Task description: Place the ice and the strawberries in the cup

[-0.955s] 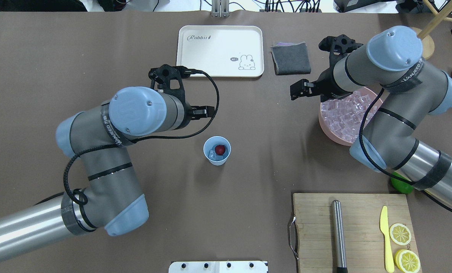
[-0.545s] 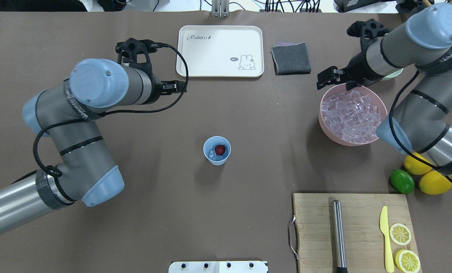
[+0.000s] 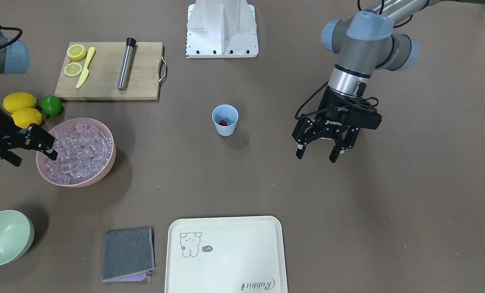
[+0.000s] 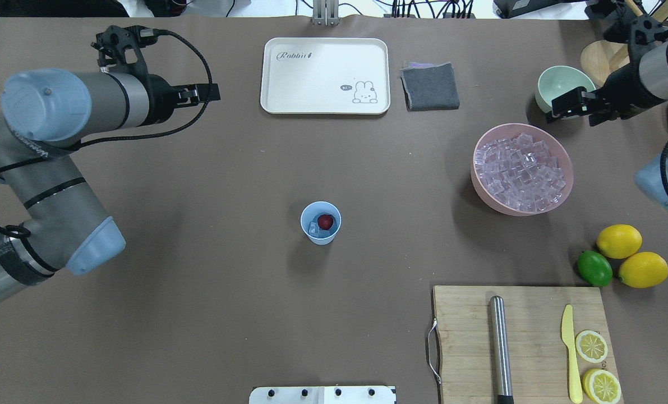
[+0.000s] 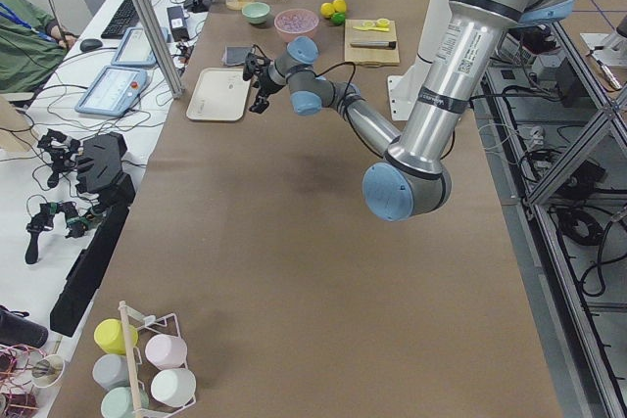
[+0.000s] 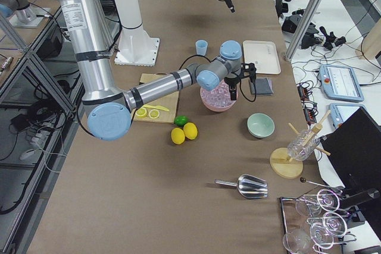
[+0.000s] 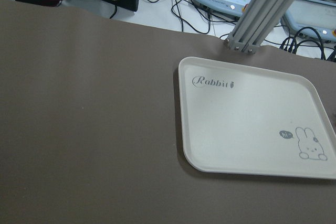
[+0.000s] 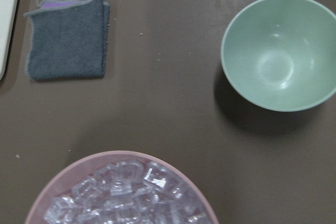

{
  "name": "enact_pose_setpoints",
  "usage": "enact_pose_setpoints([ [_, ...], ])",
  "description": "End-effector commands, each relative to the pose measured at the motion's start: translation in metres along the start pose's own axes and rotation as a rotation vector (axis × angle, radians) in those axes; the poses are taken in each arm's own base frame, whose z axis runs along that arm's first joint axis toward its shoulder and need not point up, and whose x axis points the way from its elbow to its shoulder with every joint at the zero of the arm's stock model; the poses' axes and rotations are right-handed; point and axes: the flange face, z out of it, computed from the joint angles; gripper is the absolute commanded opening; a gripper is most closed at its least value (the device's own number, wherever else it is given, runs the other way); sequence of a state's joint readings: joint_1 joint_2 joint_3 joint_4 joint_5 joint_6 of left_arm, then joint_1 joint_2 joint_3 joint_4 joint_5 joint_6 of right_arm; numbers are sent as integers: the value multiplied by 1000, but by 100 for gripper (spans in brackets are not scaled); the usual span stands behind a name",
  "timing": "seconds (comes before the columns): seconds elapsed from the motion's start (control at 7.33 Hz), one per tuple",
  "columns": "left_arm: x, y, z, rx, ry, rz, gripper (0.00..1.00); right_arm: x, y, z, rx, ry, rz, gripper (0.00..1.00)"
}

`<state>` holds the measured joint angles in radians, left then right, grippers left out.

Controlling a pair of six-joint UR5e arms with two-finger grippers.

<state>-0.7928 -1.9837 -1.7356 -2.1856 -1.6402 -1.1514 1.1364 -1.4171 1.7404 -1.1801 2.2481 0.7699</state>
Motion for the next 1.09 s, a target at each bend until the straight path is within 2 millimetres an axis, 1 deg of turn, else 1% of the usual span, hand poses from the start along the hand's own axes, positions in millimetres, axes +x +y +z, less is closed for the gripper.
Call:
enact_pose_setpoints([
  [0.0,-77,-36,-17,-141,-40,178,98,87,25,-30,-8,24,46,100],
  [0.14,-112,-46,-29,-249,-40,157,98,134,40,-47,-1,44,41,100],
  [0.27,-148,-50,-42,-311,-32,149,98,168,46,-65,0,32,24,100],
  [0.41,-198,-44,-53,-344,-56,223,98,187,52,-76,10,32,19,100],
  [0.55,-252,-42,-69,-366,-90,302,98,206,66,-79,7,44,24,100],
  [0.68,-316,-55,-106,-382,-126,290,98,231,84,-85,3,59,-43,100],
  [0.82,-376,-59,-149,-397,-130,276,98,247,96,-89,0,69,-80,100],
  [0.95,-429,-56,-182,-416,-134,271,98,256,106,-88,-10,76,-73,100],
])
